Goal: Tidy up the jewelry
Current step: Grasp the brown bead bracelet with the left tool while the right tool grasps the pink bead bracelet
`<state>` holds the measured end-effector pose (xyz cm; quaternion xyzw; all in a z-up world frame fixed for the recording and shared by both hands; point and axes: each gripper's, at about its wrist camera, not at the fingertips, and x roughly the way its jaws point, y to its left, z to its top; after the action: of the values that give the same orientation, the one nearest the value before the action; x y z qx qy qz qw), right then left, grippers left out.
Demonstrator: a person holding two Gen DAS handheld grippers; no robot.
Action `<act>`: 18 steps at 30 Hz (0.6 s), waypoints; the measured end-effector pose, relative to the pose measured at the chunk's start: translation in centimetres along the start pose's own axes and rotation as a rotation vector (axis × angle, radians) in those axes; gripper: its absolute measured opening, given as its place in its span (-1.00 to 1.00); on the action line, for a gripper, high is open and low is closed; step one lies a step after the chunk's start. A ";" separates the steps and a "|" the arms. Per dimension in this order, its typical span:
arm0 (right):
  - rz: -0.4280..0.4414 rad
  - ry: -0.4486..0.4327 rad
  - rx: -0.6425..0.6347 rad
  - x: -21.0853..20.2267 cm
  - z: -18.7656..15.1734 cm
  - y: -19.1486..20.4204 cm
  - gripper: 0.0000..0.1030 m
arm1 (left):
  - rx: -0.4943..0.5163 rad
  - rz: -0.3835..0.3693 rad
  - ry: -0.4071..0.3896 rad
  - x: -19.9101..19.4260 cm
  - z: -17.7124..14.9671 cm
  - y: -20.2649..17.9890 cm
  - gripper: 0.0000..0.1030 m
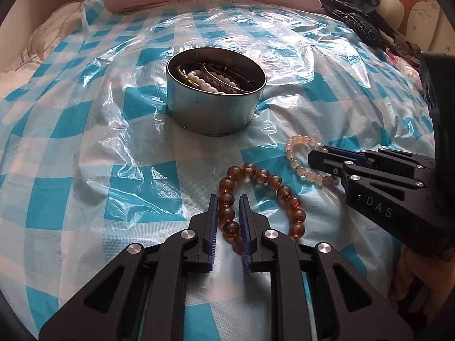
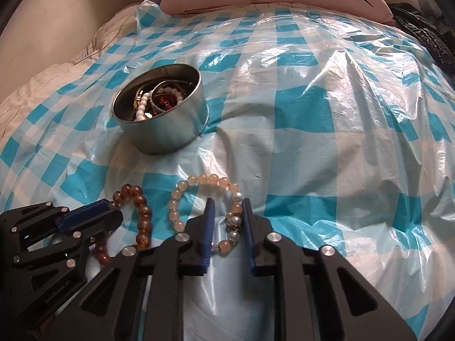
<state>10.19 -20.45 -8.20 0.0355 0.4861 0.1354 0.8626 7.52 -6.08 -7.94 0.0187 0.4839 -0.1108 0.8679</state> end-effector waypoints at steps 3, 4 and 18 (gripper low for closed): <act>0.041 -0.014 0.028 -0.4 -0.1 -0.5 -0.81 | 0.005 -0.008 -0.010 -0.1 0.0 0.0 -0.76; 0.071 -0.024 0.059 -0.6 0.0 -1.0 -0.82 | 0.008 -0.017 -0.019 -0.3 0.0 -0.1 -0.79; 0.291 -0.232 0.280 -5.3 -0.2 -4.8 -0.82 | -0.052 -0.041 -0.157 -3.3 0.5 0.8 -0.79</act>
<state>8.38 -26.53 -4.83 0.2399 0.3876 0.1844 0.8707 6.45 -4.77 -4.95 -0.0222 0.4175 -0.1169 0.9009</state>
